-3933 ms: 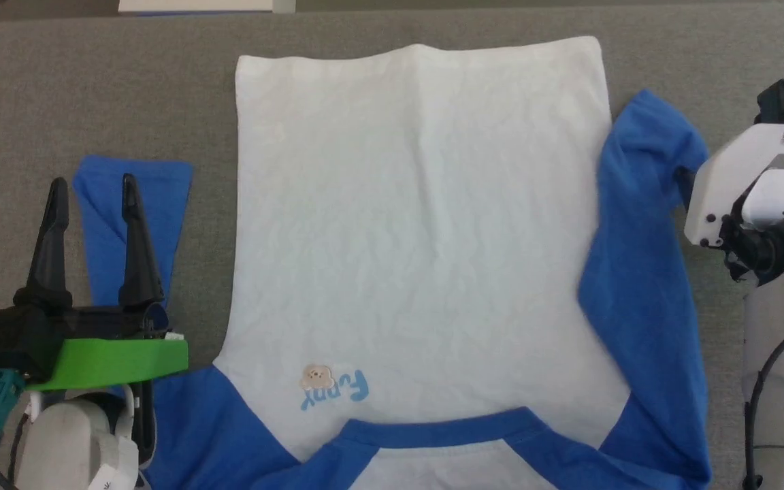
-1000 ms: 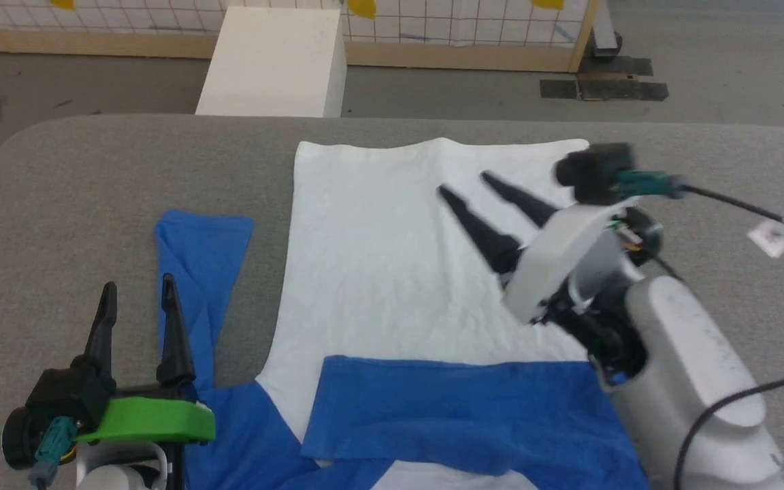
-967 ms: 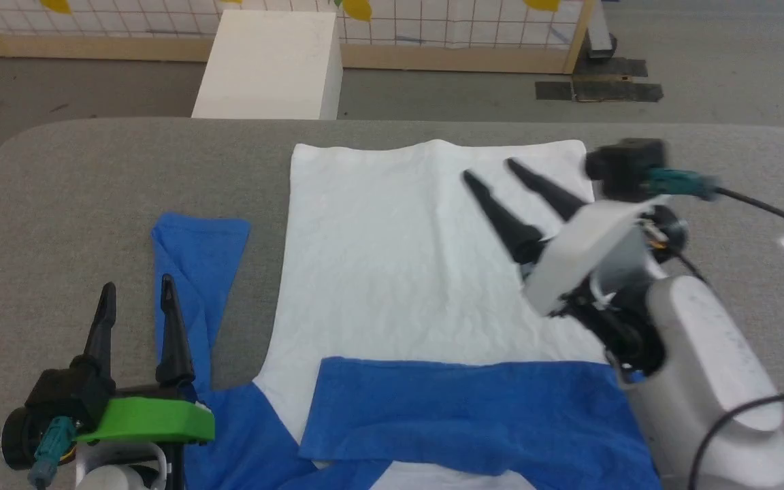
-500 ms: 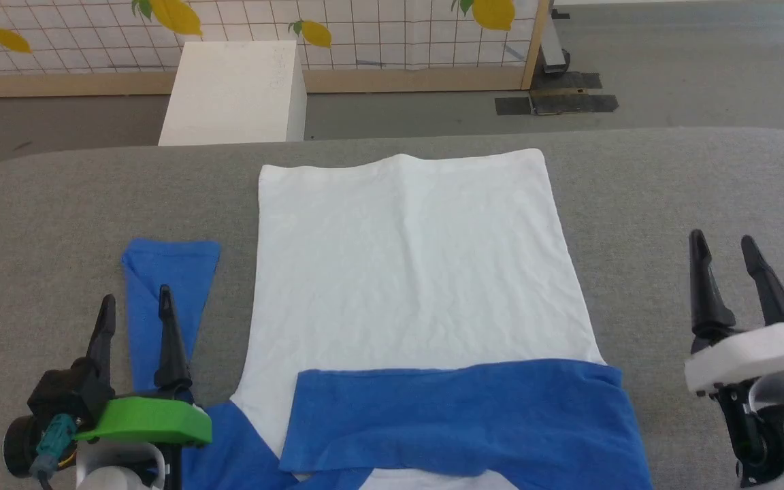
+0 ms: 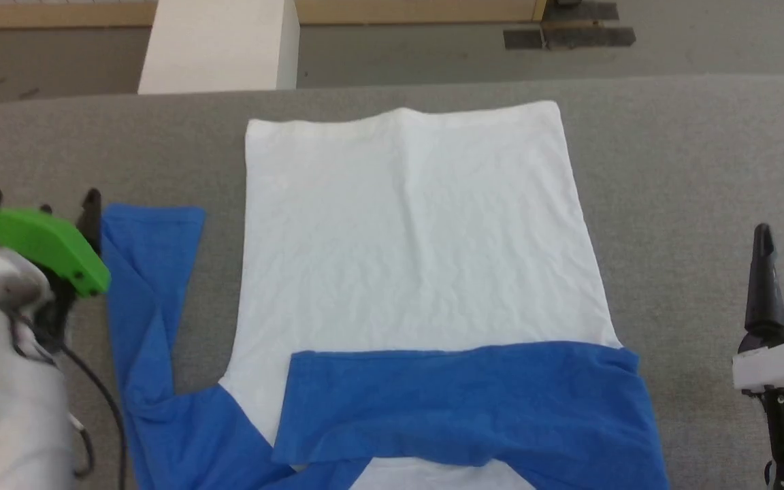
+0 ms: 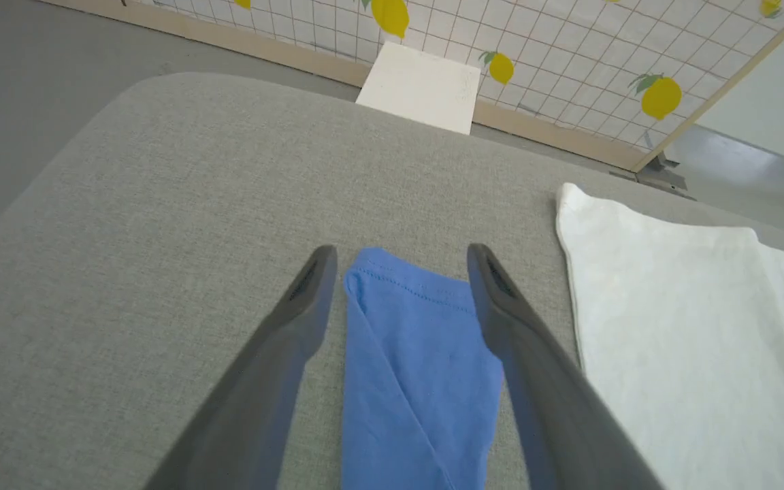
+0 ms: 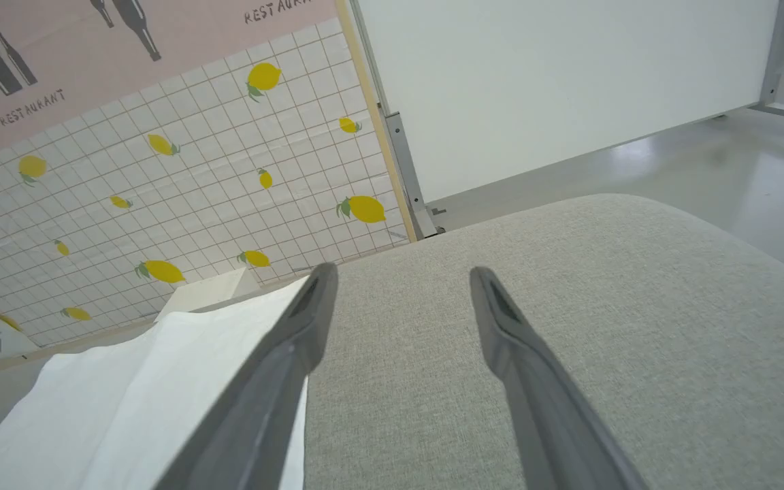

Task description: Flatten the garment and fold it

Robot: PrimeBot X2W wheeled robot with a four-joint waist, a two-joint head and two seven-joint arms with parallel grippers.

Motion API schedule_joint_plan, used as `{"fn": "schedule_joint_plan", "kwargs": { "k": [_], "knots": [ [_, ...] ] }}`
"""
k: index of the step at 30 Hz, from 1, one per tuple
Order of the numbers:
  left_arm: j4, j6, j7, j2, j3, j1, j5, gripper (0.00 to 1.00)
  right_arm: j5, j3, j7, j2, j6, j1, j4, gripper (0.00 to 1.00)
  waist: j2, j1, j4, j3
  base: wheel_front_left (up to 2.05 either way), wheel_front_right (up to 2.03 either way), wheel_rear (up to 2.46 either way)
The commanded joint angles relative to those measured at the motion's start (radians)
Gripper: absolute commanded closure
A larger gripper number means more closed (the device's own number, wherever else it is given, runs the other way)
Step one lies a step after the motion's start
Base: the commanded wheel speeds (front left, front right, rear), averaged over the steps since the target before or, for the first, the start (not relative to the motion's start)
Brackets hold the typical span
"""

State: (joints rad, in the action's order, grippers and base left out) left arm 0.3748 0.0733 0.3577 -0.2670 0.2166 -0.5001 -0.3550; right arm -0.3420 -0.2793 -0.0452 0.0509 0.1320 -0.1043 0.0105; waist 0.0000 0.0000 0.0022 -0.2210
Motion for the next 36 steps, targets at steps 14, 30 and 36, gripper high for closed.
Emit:
{"fn": "schedule_joint_plan", "kwargs": {
  "k": [14, 30, 36],
  "knots": [
    [0.044, -0.092, 0.592, -0.149, 0.016, -0.161, -0.072, 0.00, -0.022, 0.045, -0.032, -0.001, -0.001, -0.103, 0.015, 0.00, 0.0000, 0.0000, -0.067, -0.256, 0.00, 0.00, 0.00],
    [-0.104, -0.168, 0.229, -0.081, 0.258, -0.024, -0.161, 1.00, -0.008, 0.011, -0.031, -0.001, -0.001, -0.104, -0.001, 0.00, 0.0000, 0.0000, -0.002, -0.177, 0.00, 0.00, 0.00],
    [-0.084, -0.146, 0.064, -0.046, 0.374, 0.033, -0.224, 1.00, -0.001, -0.009, -0.019, -0.001, -0.001, -0.074, -0.011, 0.00, 0.0000, 0.0000, 0.044, -0.102, 0.00, 0.00, 0.00]
  ]
}}
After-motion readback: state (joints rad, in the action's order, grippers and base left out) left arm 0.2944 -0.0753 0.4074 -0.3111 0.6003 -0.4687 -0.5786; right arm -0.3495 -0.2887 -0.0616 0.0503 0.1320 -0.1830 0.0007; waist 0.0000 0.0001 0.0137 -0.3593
